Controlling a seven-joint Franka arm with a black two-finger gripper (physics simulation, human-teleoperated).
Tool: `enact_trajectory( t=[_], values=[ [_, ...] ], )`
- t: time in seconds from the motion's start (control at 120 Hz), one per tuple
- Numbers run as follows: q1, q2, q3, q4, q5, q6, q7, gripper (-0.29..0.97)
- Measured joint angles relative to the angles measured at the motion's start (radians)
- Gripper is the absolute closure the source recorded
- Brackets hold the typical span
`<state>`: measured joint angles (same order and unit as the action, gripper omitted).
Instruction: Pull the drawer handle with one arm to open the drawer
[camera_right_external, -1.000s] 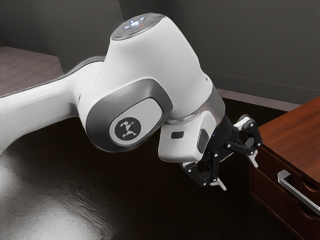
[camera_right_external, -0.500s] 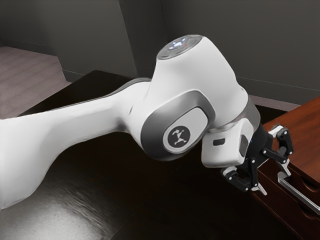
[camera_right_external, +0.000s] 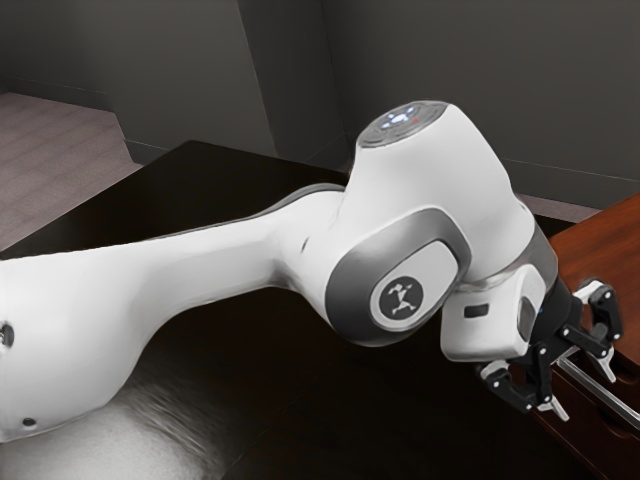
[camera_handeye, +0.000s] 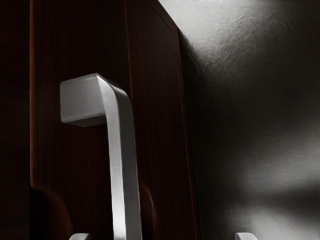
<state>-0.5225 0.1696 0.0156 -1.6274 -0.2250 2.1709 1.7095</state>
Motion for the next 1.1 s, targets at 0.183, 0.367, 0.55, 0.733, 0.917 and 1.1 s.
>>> enact_trajectory(
  t=[0.183, 0.367, 0.55, 0.733, 0.917, 1.1],
  values=[
    [-0.018, 0.004, -0.001, -0.01, -0.003, 0.003, 0.001, 0.5],
    [-0.022, -0.035, 0.001, -0.076, 0.006, 0.008, 0.003, 0.64],
    [-0.032, -0.159, 0.002, -0.224, 0.012, 0.039, 0.005, 0.68],
    [-0.056, -0.294, 0.007, -0.387, 0.043, 0.109, 0.005, 0.7],
    [-0.064, -0.396, 0.007, -0.51, 0.052, 0.172, 0.005, 0.71],
    [-0.062, -0.491, 0.004, -0.611, 0.052, 0.216, 0.006, 0.73]
  ],
)
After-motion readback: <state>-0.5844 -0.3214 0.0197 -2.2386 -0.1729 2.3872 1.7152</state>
